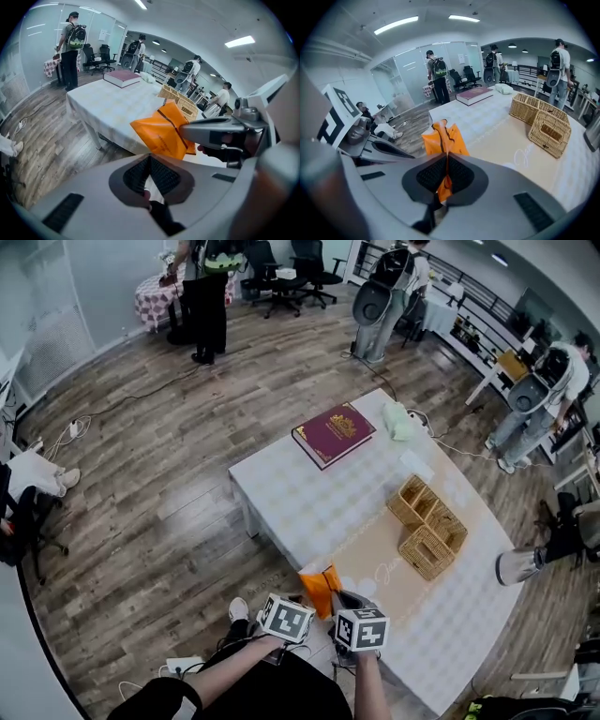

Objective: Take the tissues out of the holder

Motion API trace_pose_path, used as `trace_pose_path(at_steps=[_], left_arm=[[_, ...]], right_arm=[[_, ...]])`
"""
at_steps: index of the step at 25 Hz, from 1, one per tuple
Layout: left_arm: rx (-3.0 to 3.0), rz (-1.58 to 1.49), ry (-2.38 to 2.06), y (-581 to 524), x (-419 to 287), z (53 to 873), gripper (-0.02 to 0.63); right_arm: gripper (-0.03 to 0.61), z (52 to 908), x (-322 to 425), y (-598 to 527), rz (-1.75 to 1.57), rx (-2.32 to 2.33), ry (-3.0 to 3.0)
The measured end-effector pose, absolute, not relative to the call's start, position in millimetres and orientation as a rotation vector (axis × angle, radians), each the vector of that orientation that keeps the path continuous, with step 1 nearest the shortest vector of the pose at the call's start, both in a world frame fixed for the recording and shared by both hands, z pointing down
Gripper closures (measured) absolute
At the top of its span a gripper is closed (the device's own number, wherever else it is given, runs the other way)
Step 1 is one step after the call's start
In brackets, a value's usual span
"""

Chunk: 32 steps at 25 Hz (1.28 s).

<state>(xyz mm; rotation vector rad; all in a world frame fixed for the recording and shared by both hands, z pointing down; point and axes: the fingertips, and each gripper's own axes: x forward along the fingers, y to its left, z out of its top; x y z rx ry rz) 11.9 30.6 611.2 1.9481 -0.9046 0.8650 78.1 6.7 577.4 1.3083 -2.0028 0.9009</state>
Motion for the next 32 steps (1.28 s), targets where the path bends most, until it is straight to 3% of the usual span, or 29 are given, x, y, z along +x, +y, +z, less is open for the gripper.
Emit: trace_pose_path(at_steps=[17, 32], left_arm=[[2.043, 0.901, -0.753, -50, -64, 610, 0.607], [1.984, 0.944, -0.732, -102, -51, 628, 0.607]], right_arm=[[0.565, 580, 6, -68, 1.059, 1.512, -1.888], [0.565, 601, 4, -102, 1.135, 1.475, -1.818]])
